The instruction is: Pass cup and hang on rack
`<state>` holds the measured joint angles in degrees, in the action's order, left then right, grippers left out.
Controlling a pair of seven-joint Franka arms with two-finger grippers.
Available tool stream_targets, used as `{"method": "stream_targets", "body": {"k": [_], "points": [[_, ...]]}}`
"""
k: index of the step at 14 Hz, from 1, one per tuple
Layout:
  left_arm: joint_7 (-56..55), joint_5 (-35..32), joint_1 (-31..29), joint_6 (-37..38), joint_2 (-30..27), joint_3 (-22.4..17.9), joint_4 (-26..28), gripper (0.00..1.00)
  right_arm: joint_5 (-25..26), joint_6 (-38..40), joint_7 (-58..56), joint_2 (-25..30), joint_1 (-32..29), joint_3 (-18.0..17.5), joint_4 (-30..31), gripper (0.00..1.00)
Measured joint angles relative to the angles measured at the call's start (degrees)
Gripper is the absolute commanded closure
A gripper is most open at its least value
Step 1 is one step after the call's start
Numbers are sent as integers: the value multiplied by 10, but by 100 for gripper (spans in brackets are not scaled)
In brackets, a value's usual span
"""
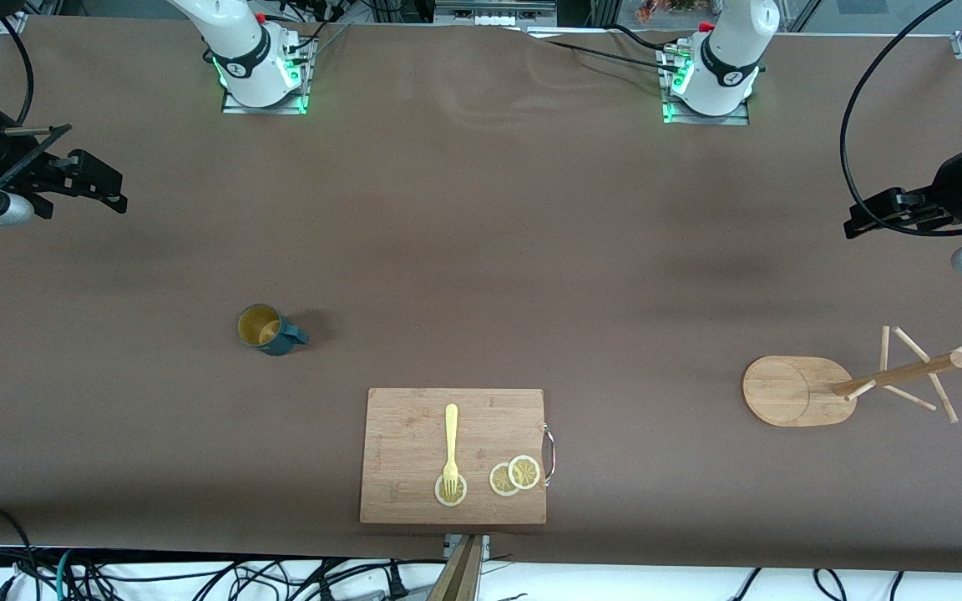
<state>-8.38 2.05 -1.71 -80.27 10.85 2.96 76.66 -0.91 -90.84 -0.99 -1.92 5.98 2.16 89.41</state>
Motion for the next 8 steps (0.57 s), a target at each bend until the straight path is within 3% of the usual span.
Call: {"method": "stream_targets", "body": {"k": [8], "points": [[0, 0, 0, 0, 0, 0, 0, 0, 0, 0, 0, 2, 0, 0, 6, 0]]}}
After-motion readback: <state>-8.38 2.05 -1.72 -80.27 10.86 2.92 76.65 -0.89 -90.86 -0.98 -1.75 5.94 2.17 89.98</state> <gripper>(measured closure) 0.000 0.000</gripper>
